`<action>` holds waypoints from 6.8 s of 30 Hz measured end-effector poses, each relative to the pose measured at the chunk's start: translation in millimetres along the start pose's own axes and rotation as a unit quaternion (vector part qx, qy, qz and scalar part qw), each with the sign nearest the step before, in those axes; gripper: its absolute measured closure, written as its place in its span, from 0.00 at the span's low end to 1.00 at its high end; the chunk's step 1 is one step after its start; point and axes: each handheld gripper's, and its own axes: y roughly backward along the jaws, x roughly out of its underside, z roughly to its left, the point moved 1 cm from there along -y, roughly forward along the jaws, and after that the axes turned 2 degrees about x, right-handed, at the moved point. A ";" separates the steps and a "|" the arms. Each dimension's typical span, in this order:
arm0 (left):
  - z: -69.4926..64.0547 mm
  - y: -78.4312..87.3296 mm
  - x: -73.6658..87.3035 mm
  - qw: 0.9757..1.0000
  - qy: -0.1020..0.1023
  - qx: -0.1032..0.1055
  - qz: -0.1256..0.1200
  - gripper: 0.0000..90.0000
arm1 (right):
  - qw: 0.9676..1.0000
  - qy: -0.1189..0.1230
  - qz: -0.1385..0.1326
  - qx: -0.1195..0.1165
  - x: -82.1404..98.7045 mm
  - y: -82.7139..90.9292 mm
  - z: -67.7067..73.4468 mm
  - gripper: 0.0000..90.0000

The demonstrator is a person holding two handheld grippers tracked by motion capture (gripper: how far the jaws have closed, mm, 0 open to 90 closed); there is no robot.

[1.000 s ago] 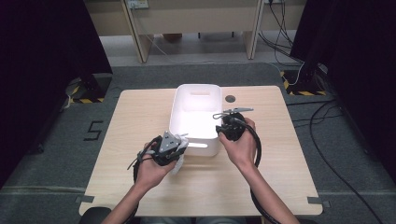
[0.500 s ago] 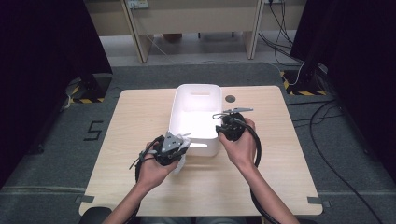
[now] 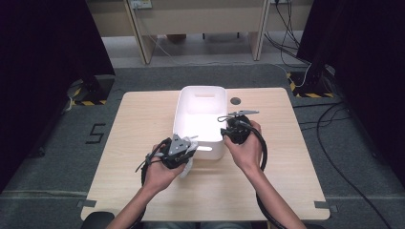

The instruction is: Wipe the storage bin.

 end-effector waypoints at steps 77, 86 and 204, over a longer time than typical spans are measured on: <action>-15.2 -53.1 30.9 0.997 0.004 0.024 0.068 0.89 | 1.000 -0.003 -0.003 -0.006 0.5 -0.1 0.4 0.82; -15.9 -55.6 30.9 0.997 0.003 0.025 0.073 0.89 | 1.000 -0.002 -0.004 -0.006 0.4 -0.3 0.4 0.82; -44.1 -47.5 -19.3 0.999 -0.030 0.041 0.012 0.88 | 1.000 -0.007 -0.008 -0.008 -0.1 -2.0 0.6 0.82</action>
